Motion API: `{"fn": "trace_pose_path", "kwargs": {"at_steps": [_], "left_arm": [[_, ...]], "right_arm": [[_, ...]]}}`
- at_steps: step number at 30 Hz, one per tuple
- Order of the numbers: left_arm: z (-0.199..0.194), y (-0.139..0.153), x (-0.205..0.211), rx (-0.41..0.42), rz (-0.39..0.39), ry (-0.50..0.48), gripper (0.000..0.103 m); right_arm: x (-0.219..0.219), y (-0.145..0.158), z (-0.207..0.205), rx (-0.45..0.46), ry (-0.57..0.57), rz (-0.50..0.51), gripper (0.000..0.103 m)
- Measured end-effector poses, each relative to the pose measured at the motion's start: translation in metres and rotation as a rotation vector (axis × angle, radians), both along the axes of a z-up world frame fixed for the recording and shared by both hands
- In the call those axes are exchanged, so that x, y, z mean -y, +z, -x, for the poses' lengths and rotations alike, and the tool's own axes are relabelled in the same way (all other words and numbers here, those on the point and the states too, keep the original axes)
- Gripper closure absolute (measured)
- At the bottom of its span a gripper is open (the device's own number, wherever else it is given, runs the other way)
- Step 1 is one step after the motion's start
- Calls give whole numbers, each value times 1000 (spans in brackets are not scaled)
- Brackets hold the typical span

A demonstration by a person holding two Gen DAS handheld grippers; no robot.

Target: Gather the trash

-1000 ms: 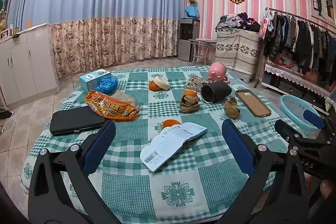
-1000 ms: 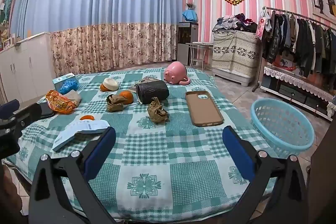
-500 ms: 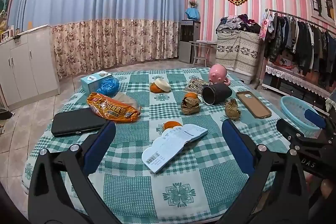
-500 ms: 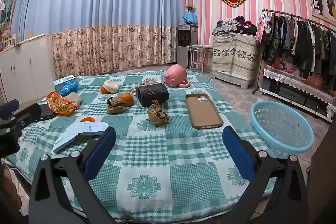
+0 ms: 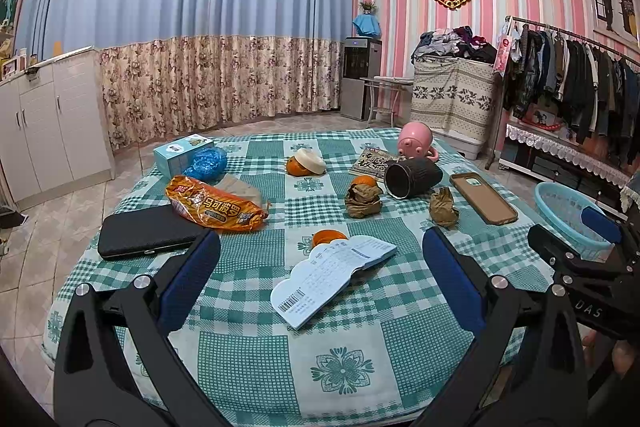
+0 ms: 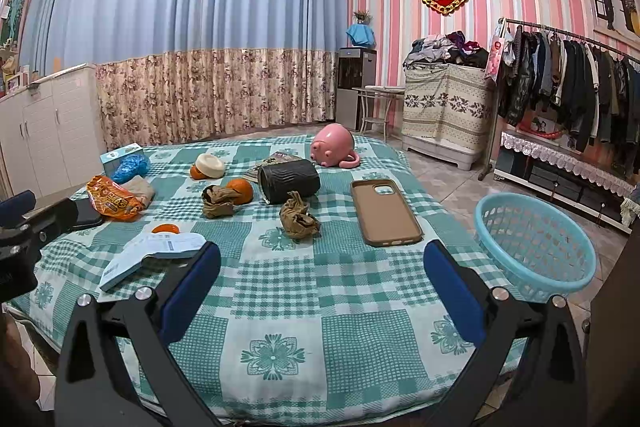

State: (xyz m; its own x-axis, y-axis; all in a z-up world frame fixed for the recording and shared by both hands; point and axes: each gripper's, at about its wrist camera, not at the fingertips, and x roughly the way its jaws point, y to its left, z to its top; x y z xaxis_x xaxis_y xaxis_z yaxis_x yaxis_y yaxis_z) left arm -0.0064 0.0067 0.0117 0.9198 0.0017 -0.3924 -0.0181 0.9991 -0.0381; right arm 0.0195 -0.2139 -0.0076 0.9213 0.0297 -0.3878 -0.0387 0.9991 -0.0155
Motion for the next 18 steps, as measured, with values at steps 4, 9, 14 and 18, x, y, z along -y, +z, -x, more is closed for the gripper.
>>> {"fn": "trace_pose_path", "kwargs": {"at_steps": [4,9,14,18], "left_arm": [[1,1,0,0,1,0,5],[0,0,1,0,-1,0,5],[0,0,1,0,0,0,5],[0,-1,1,1,-1,0,5]], "right_arm": [[0,-1,0,3,0,0,4],[0,0,0,4,-1,0,4],[1,0,0,4,-1,1,4],[0,0,0,6,-1,2,4]]}}
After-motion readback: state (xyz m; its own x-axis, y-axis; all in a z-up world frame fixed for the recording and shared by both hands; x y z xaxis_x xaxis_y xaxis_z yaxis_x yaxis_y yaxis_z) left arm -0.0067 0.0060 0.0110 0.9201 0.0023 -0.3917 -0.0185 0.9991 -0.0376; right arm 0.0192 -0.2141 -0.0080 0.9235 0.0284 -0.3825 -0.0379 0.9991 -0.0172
